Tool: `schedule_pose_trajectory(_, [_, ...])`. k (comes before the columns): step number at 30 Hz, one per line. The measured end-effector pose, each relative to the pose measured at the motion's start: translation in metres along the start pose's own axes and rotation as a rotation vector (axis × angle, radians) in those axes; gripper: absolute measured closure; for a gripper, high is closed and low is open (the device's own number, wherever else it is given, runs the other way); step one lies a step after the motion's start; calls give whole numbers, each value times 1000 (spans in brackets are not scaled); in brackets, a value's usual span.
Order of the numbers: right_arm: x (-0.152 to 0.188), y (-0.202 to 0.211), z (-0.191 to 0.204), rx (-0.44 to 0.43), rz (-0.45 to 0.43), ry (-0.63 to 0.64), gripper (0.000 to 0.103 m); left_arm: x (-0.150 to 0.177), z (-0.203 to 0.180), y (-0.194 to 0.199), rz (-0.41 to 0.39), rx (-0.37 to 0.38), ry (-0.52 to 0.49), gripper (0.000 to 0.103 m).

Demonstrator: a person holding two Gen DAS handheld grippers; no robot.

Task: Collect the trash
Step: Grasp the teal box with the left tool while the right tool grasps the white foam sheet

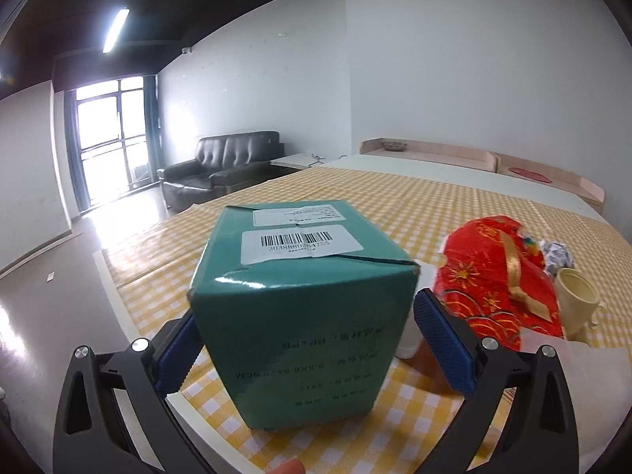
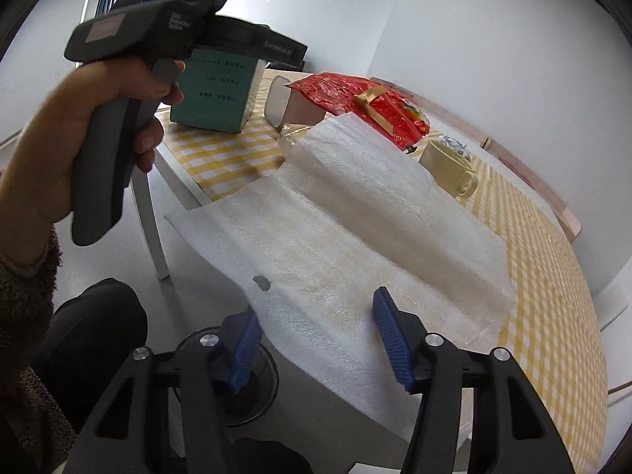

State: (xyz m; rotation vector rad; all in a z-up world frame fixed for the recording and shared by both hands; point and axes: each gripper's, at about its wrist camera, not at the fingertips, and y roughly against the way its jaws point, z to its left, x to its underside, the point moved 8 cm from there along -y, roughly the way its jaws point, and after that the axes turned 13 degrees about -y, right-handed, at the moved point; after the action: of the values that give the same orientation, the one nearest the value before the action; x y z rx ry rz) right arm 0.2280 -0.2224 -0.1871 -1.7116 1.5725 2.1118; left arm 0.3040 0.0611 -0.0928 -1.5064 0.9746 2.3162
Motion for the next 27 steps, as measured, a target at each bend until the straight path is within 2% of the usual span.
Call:
schedule_pose_trajectory(1, [0,1,0,-11,-1,-6,53,1,0,-4,11,-6,-2,4])
schedule_pose_trajectory(3, [0,6,2,-45,-7,-18,67,3,2,-9,17,-9,-12,15])
schedule_pose_trajectory(4, [0,8,3,-60,-9,-24,70,3,3,-8,9,-2,-19,14])
schedule_pose_trajectory(6, [-1,11,5,-78,-7,-30,85,3,4,-7,3,31,-11,15])
schedule_pose_trajectory(8, [-2,12,7,-89,-6,-43,94,4,7,-7,-9,54,-9,15])
schedule_pose_trajectory(18, [-4,31,17,-71,-31,-95,94,10,28,22,-72,150,-45,15])
schedule_pose_trajectory(20, [-4,36,18,-87,-30,-120,94,11,30,33,-93,190,-63,15])
schedule_pose_trajectory(25, [1,50,24,-91,-47,-168,94,17,37,53,-104,239,-97,15])
schedule_pose_trajectory(27, [3,57,30,-92,-51,-166,94,21,40,58,-95,289,-98,15])
